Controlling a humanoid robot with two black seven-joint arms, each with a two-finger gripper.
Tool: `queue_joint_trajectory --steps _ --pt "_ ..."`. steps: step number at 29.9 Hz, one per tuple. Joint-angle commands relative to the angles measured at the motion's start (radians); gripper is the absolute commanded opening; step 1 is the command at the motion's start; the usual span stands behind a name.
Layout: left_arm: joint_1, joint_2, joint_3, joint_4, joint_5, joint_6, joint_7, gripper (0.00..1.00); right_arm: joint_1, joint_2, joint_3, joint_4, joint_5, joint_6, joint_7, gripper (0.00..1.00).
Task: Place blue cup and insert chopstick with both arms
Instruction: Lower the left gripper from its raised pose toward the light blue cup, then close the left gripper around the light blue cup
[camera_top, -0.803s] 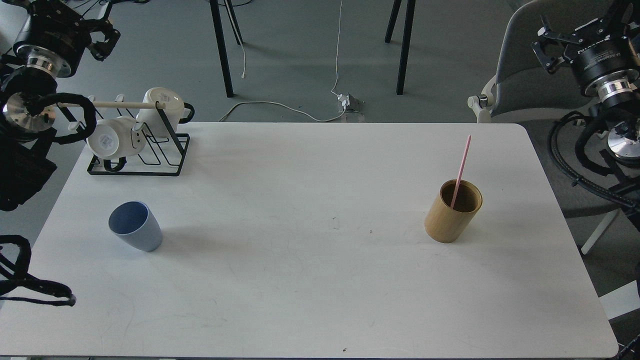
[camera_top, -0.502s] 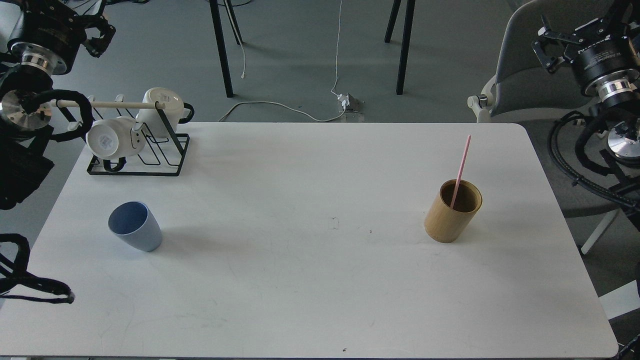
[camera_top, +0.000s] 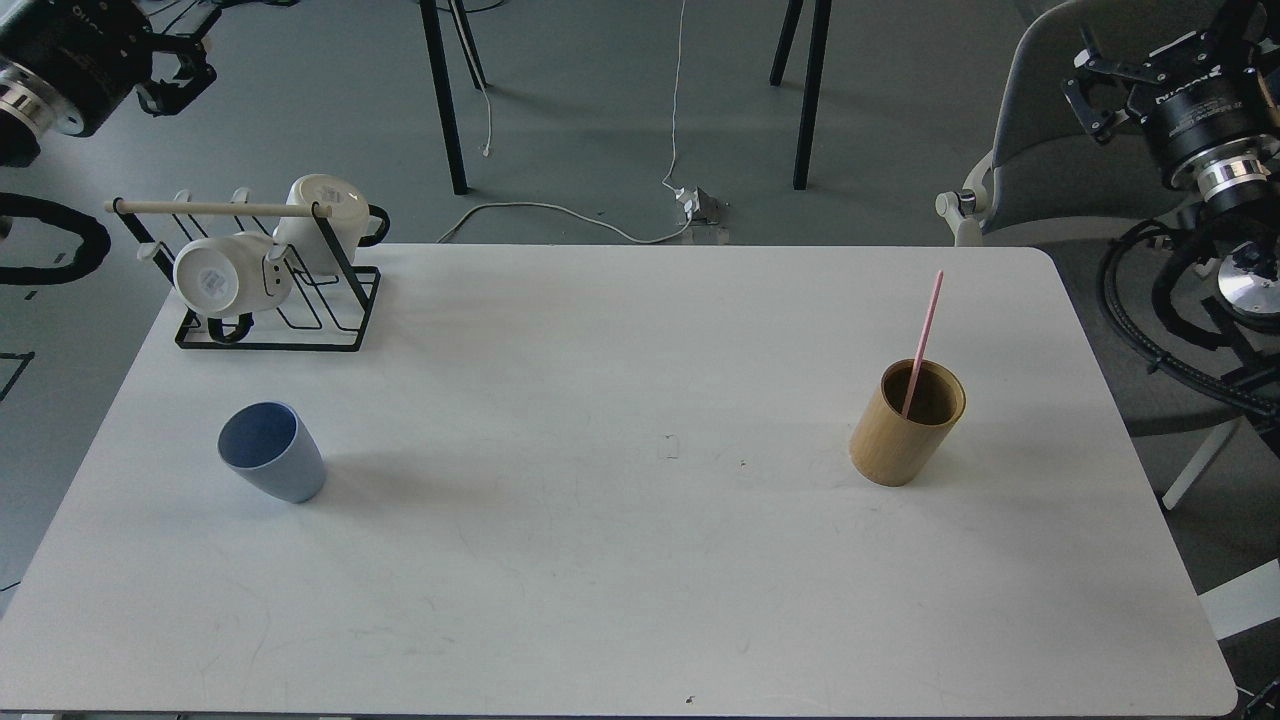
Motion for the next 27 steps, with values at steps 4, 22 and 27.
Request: queue_joint_trajectory --steps 4,22,27 --pt "0.011 0.176 0.015 -0.263 0.477 0.0 0.005 0.99 -0.003 0.001 0.002 -0.001 0.001 0.0 0.001 1.0" --pt "0.251 0.443 0.182 -0.635 1.375 0.137 -0.076 0.95 -0.002 0.004 0.002 -0.001 0.001 0.0 0.0 1.0" --pt "0.271 0.344 0.225 -0.537 1.499 0.242 -0.076 0.92 -0.002 0.006 0.017 0.0 0.004 0.0 0.0 1.0"
